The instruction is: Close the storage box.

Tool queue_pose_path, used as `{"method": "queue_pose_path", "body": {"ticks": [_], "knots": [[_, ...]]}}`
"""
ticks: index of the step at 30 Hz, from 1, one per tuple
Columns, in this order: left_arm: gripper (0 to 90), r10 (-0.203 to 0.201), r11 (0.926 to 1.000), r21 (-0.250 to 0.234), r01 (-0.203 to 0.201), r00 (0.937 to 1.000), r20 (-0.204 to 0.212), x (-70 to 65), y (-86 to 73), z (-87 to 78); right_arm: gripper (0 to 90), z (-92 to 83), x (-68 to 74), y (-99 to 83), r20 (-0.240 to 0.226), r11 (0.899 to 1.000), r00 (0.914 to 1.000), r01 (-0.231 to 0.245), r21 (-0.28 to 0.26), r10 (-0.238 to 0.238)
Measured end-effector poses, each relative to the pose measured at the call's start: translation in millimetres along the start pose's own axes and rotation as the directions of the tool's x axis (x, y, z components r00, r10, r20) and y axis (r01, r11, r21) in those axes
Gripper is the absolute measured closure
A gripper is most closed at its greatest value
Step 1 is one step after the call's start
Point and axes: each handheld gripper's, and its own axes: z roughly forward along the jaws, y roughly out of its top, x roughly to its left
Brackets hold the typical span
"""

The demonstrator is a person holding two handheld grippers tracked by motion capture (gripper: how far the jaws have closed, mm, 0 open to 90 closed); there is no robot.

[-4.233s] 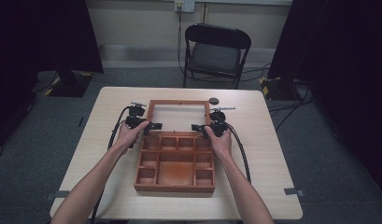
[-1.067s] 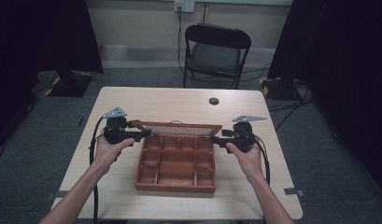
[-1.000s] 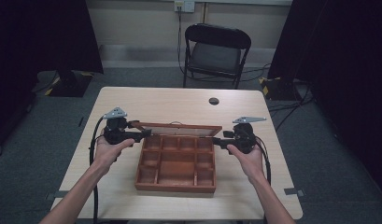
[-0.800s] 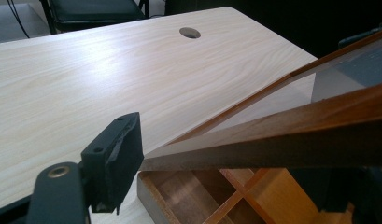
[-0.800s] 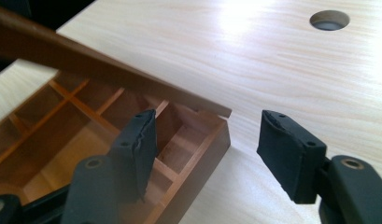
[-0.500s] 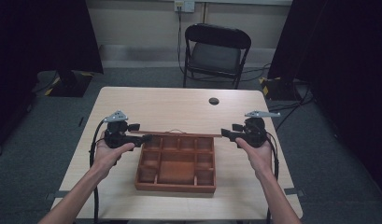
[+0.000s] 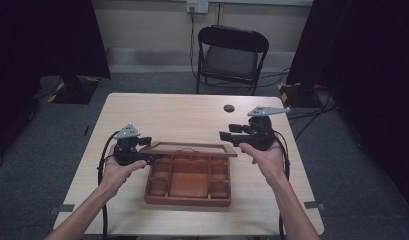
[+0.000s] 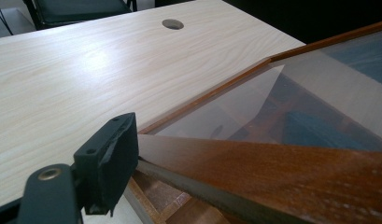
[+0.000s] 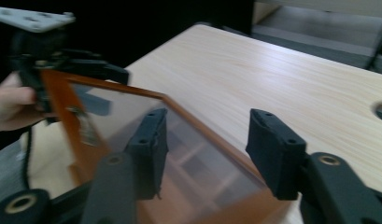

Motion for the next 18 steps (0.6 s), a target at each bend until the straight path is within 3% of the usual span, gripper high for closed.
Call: {"method": "queue_pose_path", "body": {"ticks": [3,8,15,18], "knots": [[19.0,0.006,1.0000,-0.003,-0.006,1.0000,-0.002,-0.9,-1.2,-0.7,55.1,6.9,14.1,7.7,-0.083,1.000,0.9964,0.018,0.014,-0.017],[17.2,0.012,0.9999,-0.002,-0.012,0.9999,-0.003,-1.6,-3.5,-1.3,64.3,23.7,37.8,11.8,-0.202,0.994,0.9781,0.070,0.088,-0.051],[16.0,0.006,1.0000,-0.002,-0.006,1.0000,0.003,-1.4,-5.2,-1.7,72.6,44.5,48.1,14.5,-0.283,0.988,0.9585,0.075,0.137,-0.034],[15.8,0.010,0.9999,0.000,-0.010,0.9999,0.002,-1.1,-5.4,-2.0,75.0,50.3,50.3,13.9,-0.294,0.984,0.9551,0.084,0.155,-0.035]]}}
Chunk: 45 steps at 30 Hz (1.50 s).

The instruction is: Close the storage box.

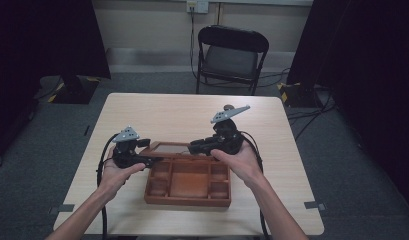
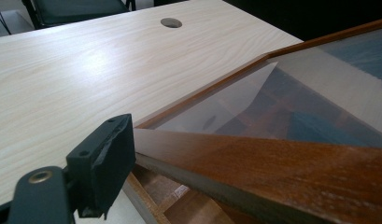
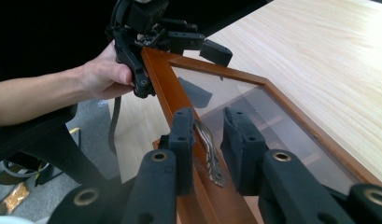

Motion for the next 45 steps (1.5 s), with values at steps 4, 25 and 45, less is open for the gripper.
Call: {"method": "queue_pose_path", "body": {"ticks": [4,25,45], "knots": [[15.7,-0.004,1.0000,0.001,0.004,1.0000,0.001,-1.0,-0.8,0.1,76.2,3.6,1.7,1.0,-0.005,1.000,1.0000,-0.001,0.010,0.001],[15.7,0.014,0.9998,0.014,-0.014,0.9999,-0.006,-3.6,-5.0,0.1,81.1,18.3,-3.7,-1.7,-0.049,0.997,0.9979,-0.040,0.059,0.043],[17.0,-0.014,0.9972,0.072,0.018,0.9979,-0.063,20.3,-20.7,2.1,81.7,16.3,-0.9,-2.1,-0.034,0.996,0.9994,-0.007,0.088,0.010]]}}
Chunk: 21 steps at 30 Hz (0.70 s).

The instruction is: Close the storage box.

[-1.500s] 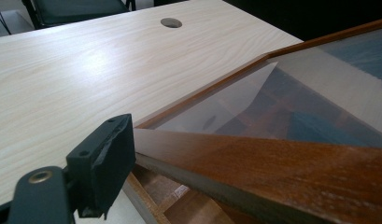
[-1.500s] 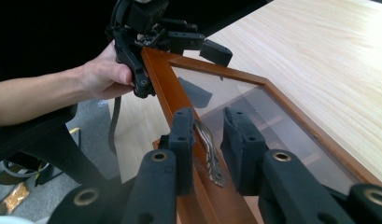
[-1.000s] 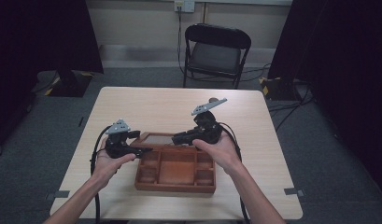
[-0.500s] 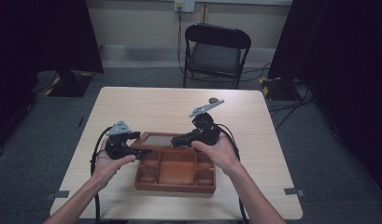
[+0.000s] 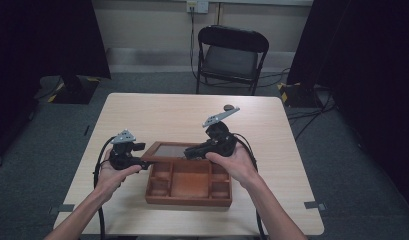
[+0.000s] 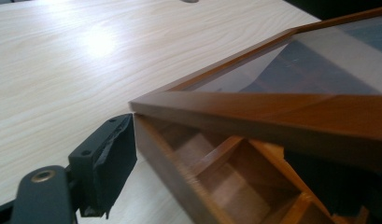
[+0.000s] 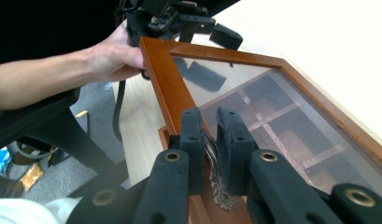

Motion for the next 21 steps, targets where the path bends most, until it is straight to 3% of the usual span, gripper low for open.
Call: {"method": "queue_pose_path", "body": {"ticks": [1,6,15,21], "knots": [[17.0,0.015,0.9998,0.012,-0.015,0.9998,-0.009,2.4,-1.2,0.8,81.6,-0.5,-0.3,-0.2,-0.001,1.000,1.0000,0.001,0.002,-0.001],[17.5,-0.008,0.9989,0.045,0.010,0.9996,-0.027,14.3,-8.2,5.2,81.6,-1.2,0.0,-1.3,-0.003,1.000,1.0000,0.005,0.010,-0.005],[17.5,-0.023,0.9988,0.042,0.025,0.9984,-0.052,21.8,-8.1,0.0,81.6,-0.1,1.9,-4.5,0.000,1.000,0.9999,0.010,0.020,-0.010],[17.5,-0.057,0.9984,0.004,0.057,0.9955,-0.076,30.6,-6.4,-8.1,81.6,-0.2,2.5,-6.3,0.000,1.000,0.9999,0.012,0.023,-0.012]]}}
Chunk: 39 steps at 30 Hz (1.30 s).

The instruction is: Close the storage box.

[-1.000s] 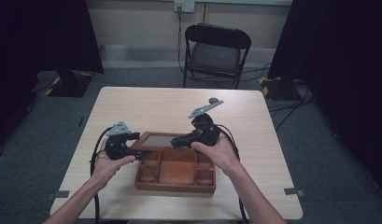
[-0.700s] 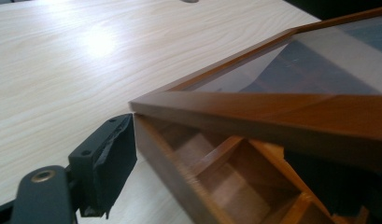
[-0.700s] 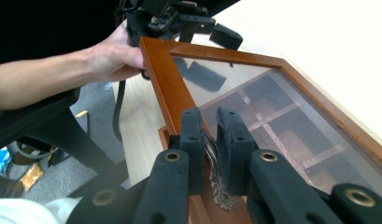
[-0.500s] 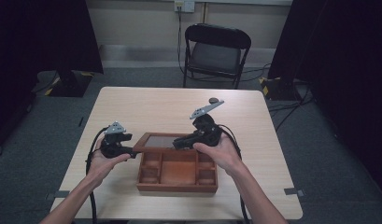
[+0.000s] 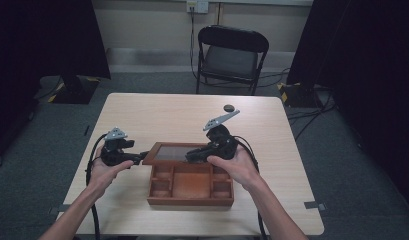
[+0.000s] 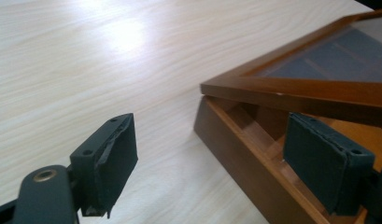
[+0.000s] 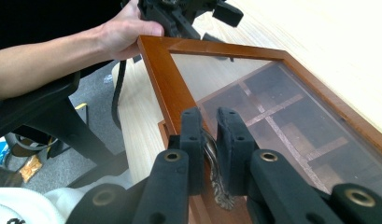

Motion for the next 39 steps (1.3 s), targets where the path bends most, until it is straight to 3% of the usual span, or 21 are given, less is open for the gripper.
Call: {"method": "queue_pose_path", "body": {"ticks": [3,10,16,21,25,39], "knots": [[17.6,-0.008,0.9999,-0.010,0.007,0.9999,-0.015,6.2,1.1,-5.0,81.6,0.4,0.4,-0.8,0.000,1.000,1.0000,0.000,0.001,0.000],[17.8,-0.066,0.9968,-0.047,0.065,0.9973,-0.032,16.7,0.1,-12.8,81.6,3.2,2.6,-4.3,0.000,1.000,1.0000,0.007,0.019,-0.007],[17.9,-0.049,0.9983,-0.033,0.048,0.9985,-0.027,14.5,0.1,-9.5,81.7,8.3,4.7,-9.9,-0.012,0.999,0.9998,0.015,0.051,-0.014],[17.9,-0.046,0.9986,-0.026,0.046,0.9987,-0.020,11.9,0.3,-7.2,81.8,11.3,9.0,-15.2,0.005,0.998,0.9994,0.034,0.055,-0.034],[17.9,-0.072,0.9970,-0.028,0.073,0.9972,0.016,10.1,0.3,-6.5,81.8,14.7,10.7,-21.8,0.005,0.997,0.9994,0.034,0.066,-0.035],[17.9,-0.053,0.9985,-0.016,0.053,0.9986,0.009,8.0,0.2,-5.3,82.0,24.8,11.8,-34.2,-0.014,0.995,0.9990,0.044,0.089,-0.043]]}}
